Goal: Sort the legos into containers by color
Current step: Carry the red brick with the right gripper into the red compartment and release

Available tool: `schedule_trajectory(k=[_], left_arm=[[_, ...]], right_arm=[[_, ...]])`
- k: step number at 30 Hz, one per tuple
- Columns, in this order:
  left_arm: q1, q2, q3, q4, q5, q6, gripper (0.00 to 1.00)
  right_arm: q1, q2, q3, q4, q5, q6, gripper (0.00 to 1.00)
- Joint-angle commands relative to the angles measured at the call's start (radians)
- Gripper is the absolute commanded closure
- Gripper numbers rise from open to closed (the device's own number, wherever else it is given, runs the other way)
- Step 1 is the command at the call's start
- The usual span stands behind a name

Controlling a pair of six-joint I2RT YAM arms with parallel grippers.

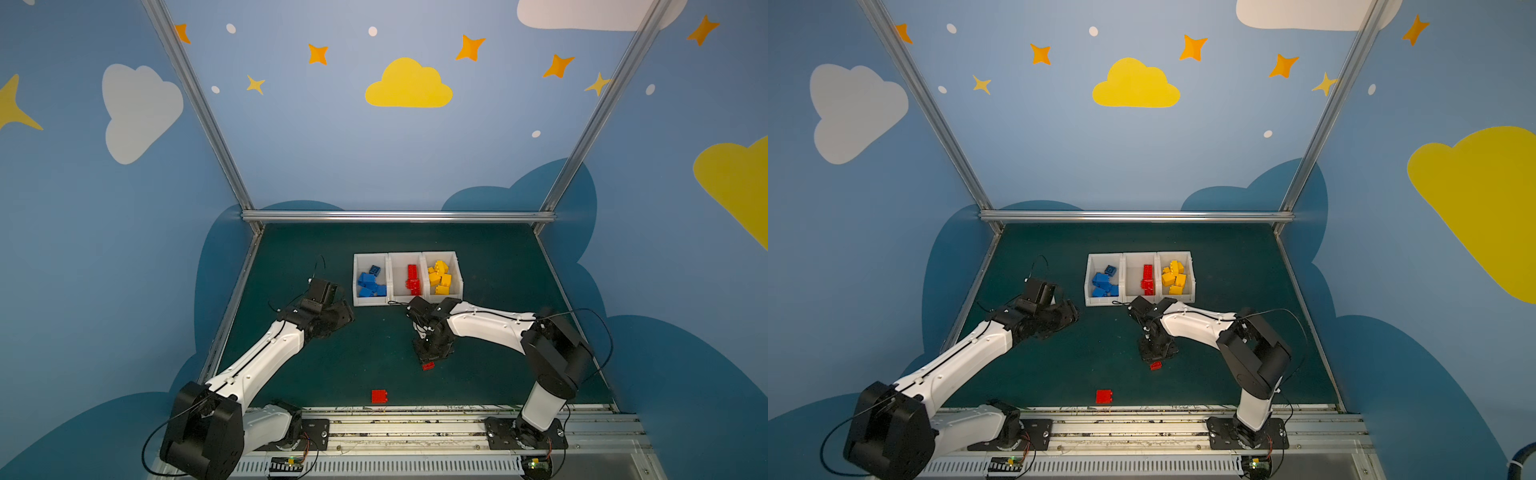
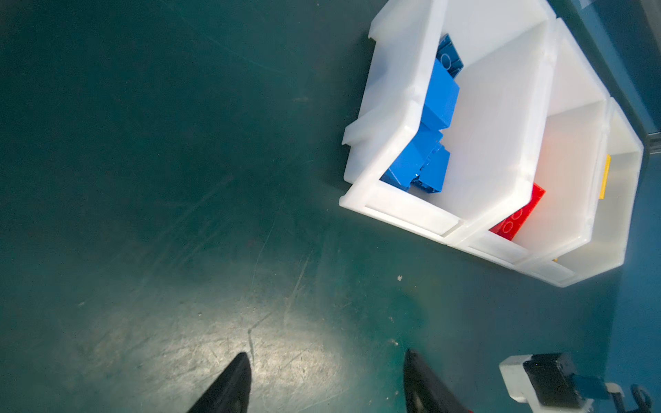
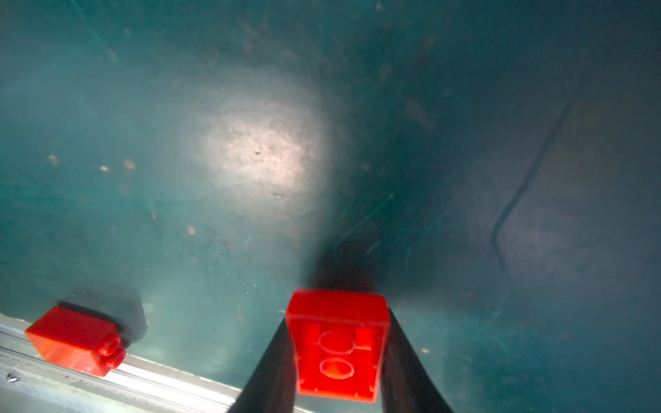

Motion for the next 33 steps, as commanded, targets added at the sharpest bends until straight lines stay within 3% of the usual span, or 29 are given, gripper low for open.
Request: schedule_trajectory(k=[1,6,10,20,28,30,33], left_arm=[[-0.003,-0.027,-0.020,0.007,-0.012,-0.011,0.32],[-0.003,-0.046,-0.034,-0.004,-0.020,-0.007,0.32],[-0.002,-0.061,-0.045,-0.012,-0.020,-0.006,0.32],[-0.002,-0.125,-0.094,-0.006,-0.021,-0.035,0.32],[-0.005,-0.148,-0.126,0.002,-0.017,-0.051,0.32],[-0.005,-0.146,-0.127,0.004,-0.014,-0.051,0.32],[-0.004,-0.144,-0.125,0.005,-0.012,-0.051,0.32]], right_arm=[[0.005,0.012,0.027,-0.011,0.012,-0.009,0.72],[-0.018,0.000,0.135,-0.074,0.046,-0.093,0.74],[-0.082,0.037,0.317,-0.136,0.071,-0.192,0.74],[-0.226,0.345,0.862,-0.232,0.027,-0.303,0.74],[-0.260,0.523,1.085,-0.295,0.008,-0.315,0.73],[-0.263,0.547,1.116,-0.309,0.004,-0.316,0.67],[-0.269,0.566,1.145,-0.327,0.000,-0.311,0.47]])
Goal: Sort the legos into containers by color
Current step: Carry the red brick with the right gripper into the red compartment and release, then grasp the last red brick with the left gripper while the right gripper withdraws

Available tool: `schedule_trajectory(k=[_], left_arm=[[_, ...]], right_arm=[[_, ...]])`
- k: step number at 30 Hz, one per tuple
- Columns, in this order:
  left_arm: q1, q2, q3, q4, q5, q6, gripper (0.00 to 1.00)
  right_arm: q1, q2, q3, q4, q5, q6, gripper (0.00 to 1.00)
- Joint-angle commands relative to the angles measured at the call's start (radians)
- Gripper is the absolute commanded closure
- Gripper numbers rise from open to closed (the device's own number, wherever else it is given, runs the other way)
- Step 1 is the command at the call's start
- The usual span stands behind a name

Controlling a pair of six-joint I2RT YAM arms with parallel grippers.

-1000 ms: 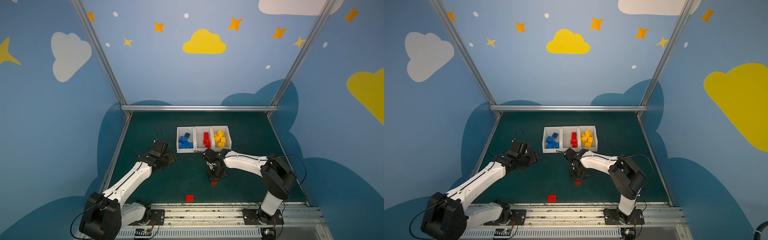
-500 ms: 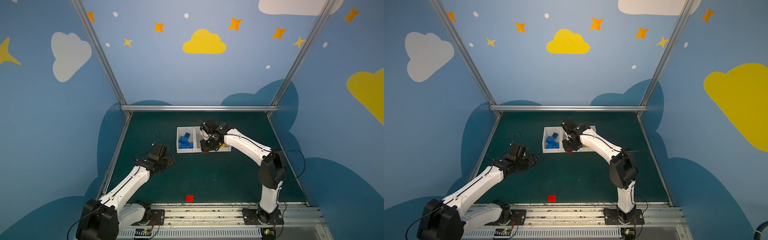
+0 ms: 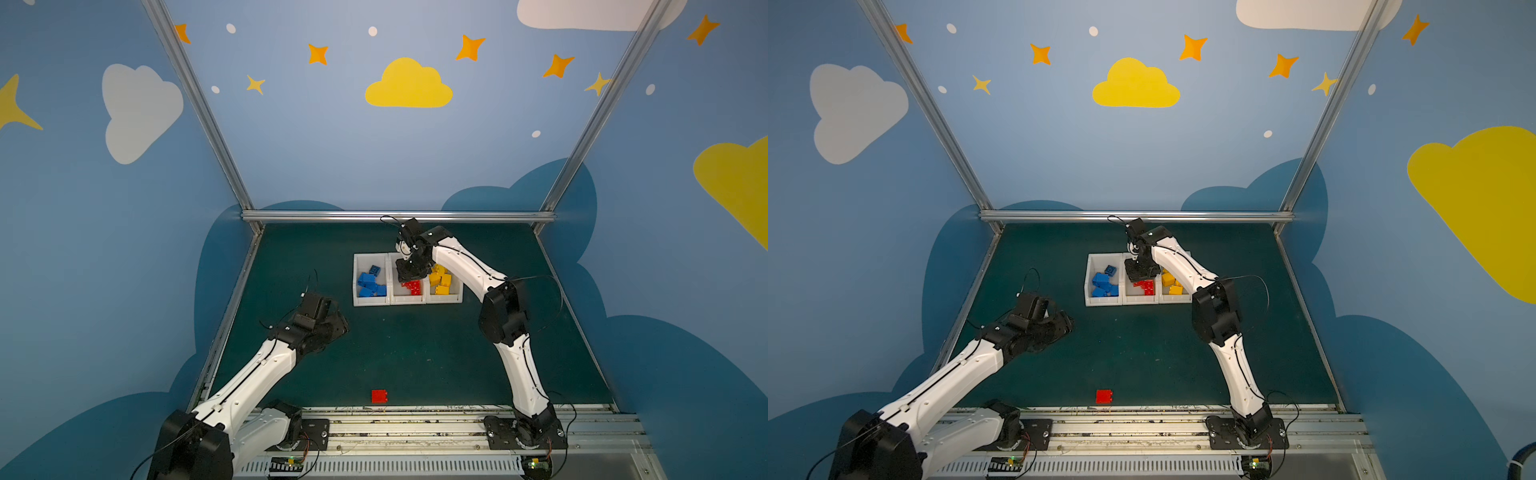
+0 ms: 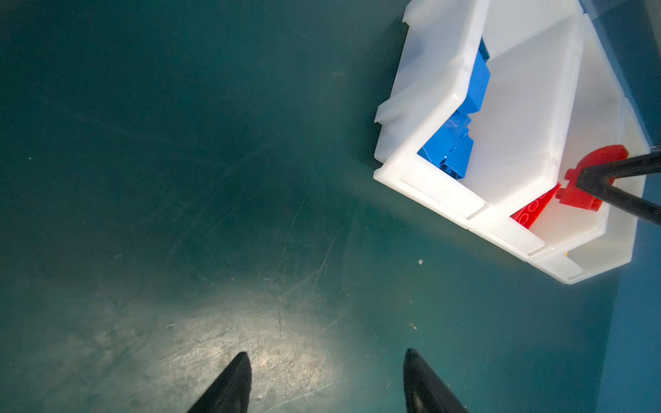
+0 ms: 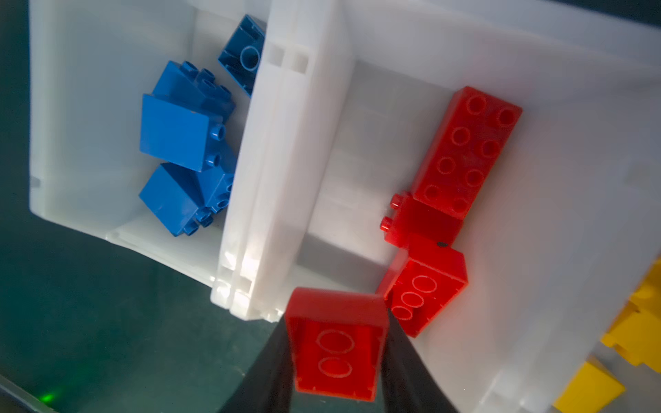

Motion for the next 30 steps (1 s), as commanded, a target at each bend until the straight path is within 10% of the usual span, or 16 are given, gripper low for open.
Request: schedule_trajectory(k=[1,21,30], left_arm=[[-0.004,-0.007,-0.003,0.003,-0.001,-0.005,0.32],[-0.029,-0.001,0.043,-0.067,0.026,0.062,0.32],[-0.254,0.024,0.044,-0.155,0.017,-0.013,0.32]], right_arm=[[-0.007,0.004,0.045,-0.060,-0.016,-0.007,0.44],[-0.026,-0.210,-0.094,-0.029,-0.044,0.000,0.41],[-0.050,-0.446,-0.372,0.067,-0.074,0.010,0.40]])
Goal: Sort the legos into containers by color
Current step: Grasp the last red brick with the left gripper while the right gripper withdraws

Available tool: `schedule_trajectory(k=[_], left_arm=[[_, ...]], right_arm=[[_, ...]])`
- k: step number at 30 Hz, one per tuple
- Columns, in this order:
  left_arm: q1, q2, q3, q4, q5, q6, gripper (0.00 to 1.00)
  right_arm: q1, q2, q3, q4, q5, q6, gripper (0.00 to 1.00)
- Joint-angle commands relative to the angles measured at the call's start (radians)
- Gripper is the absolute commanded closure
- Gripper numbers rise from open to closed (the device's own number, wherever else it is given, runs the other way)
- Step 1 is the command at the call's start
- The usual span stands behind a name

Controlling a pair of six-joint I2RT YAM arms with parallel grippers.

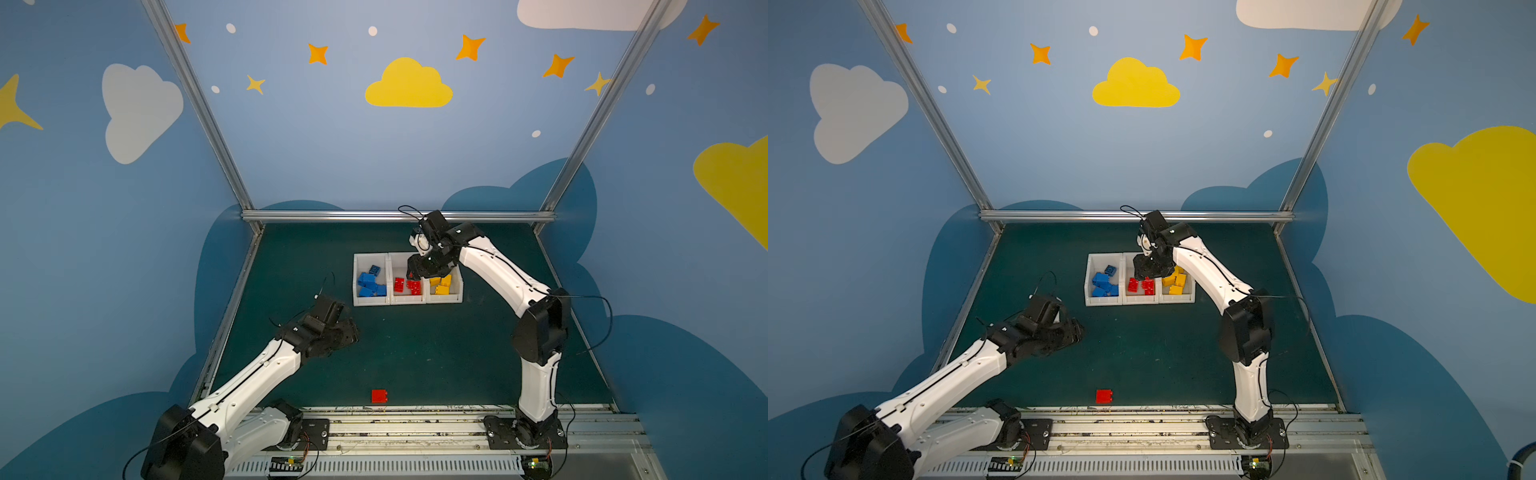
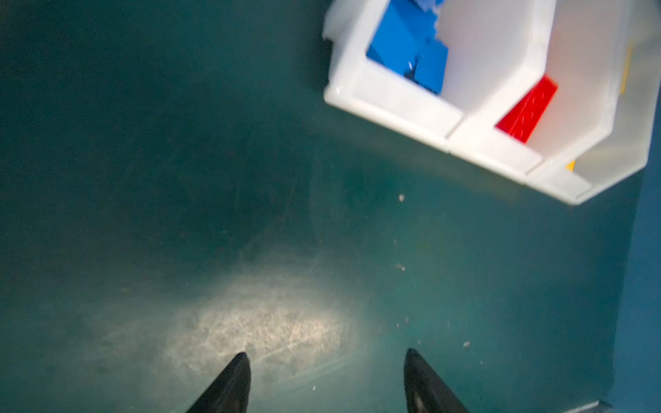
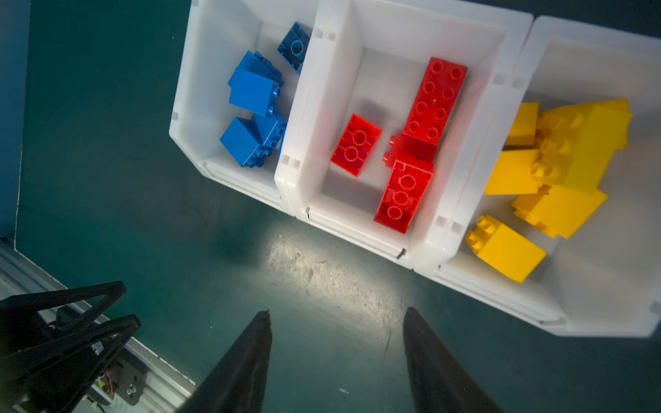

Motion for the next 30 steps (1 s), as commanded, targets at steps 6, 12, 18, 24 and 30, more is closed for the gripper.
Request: schedule_trajectory(k=[6,12,18,24,30], left_arm=[[-0.250,0.065,-0.002,-0.087,-0.032,-0.174,0.32],[-0.440,0.140,0.025,-0.150,-0.052,-0.308,0.32],[-0.560,0.268,0.060,-0.147,-0.018,-0.398,0.32],[-0.588,0.371,0.102,-0.115,0.007,-0.397,0.32],[-0.592,0.442,0.129,-0.134,0.034,-0.372,0.36]], right_arm=[[-0.059,-0.243,-0.298,0.108,-0.040,0.015,0.40],[-0.119,-0.387,-0.477,0.169,-0.069,0.018,0.39],[-0.173,-0.481,-0.588,0.204,-0.103,0.017,0.39],[-0.210,-0.521,-0.637,0.217,-0.126,0.011,0.39],[-0.225,-0.521,-0.650,0.224,-0.141,0.015,0.39]])
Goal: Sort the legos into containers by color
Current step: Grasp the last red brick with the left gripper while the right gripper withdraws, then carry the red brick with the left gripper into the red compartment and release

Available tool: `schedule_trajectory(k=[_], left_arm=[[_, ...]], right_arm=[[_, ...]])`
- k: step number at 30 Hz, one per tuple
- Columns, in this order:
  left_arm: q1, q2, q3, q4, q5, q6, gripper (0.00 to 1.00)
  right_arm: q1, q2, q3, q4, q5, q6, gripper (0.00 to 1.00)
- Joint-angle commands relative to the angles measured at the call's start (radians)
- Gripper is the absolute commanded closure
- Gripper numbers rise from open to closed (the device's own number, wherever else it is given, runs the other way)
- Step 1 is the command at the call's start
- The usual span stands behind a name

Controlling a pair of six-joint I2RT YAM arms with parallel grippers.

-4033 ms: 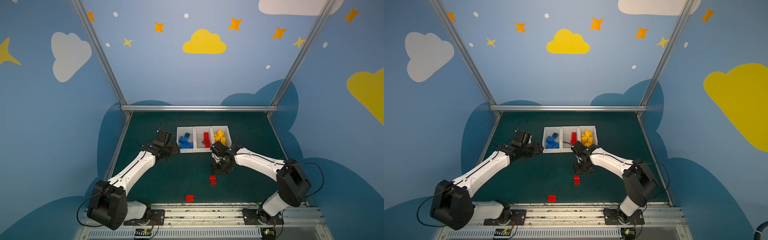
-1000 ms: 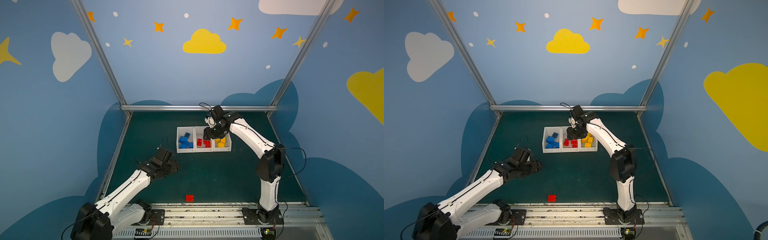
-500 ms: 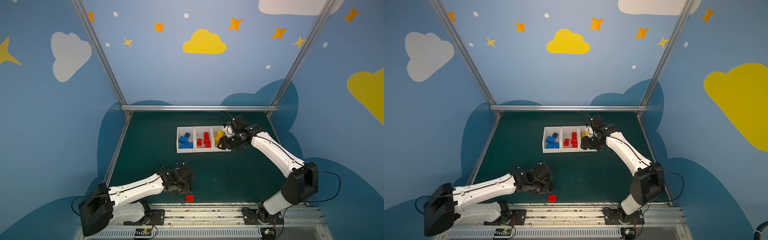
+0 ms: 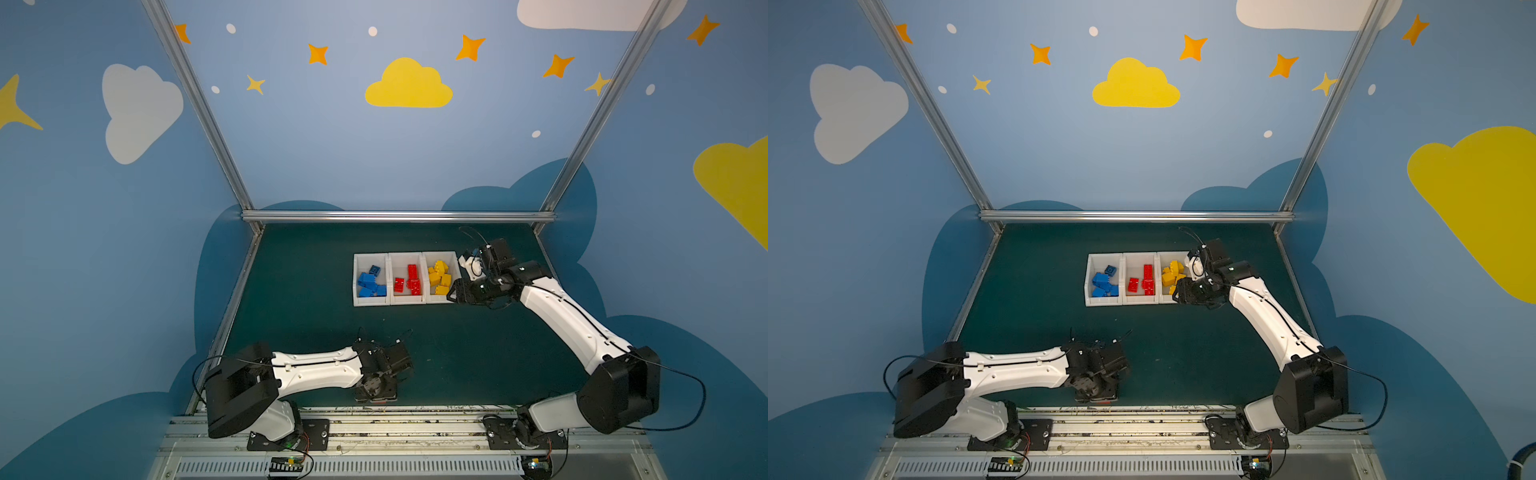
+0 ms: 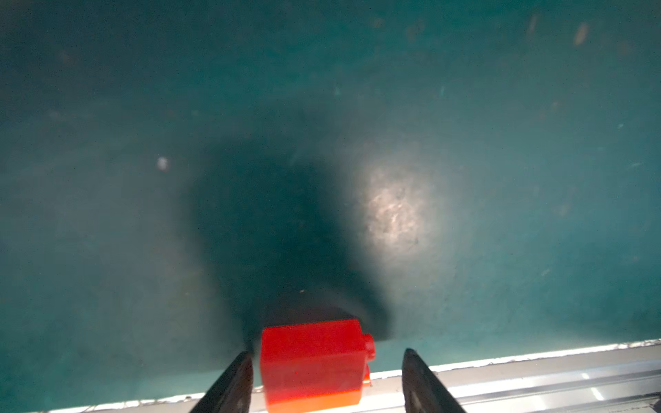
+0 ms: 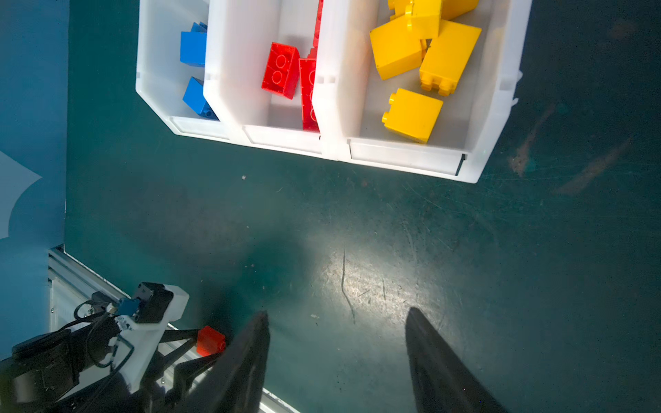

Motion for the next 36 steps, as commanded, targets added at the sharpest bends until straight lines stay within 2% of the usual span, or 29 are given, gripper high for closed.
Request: schedule_trajectory(k=[1,15,21,25,30,36], left_arm=[[-0.004,0.022,0.016,-0.022,0.022,0.008,0.38],[-0.007,0.063,0.016,-0.032,0.010,0.016,0.64],[0.010,0.047,0.078,-0.066,-0.019,0.044,0.65],[0.085,0.039,0.193,-0.128,-0.066,0.154,0.64],[0.231,0.053,0.314,-0.087,-0.096,0.301,0.64],[0.384,0.202,0.589,-0.038,-0.107,0.504,0.63]], right_arm=[[-0.007,-0.022,-0.008,0.015,-0.023,0.003,0.39],[-0.008,-0.019,-0.015,0.015,-0.023,0.019,0.39],[-0.007,-0.021,-0.018,0.010,-0.025,0.035,0.40],[-0.007,-0.030,-0.026,0.009,-0.020,0.042,0.40],[-0.007,-0.041,-0.026,-0.002,-0.013,0.046,0.40],[-0.007,-0.070,-0.022,-0.029,0.008,0.053,0.40]])
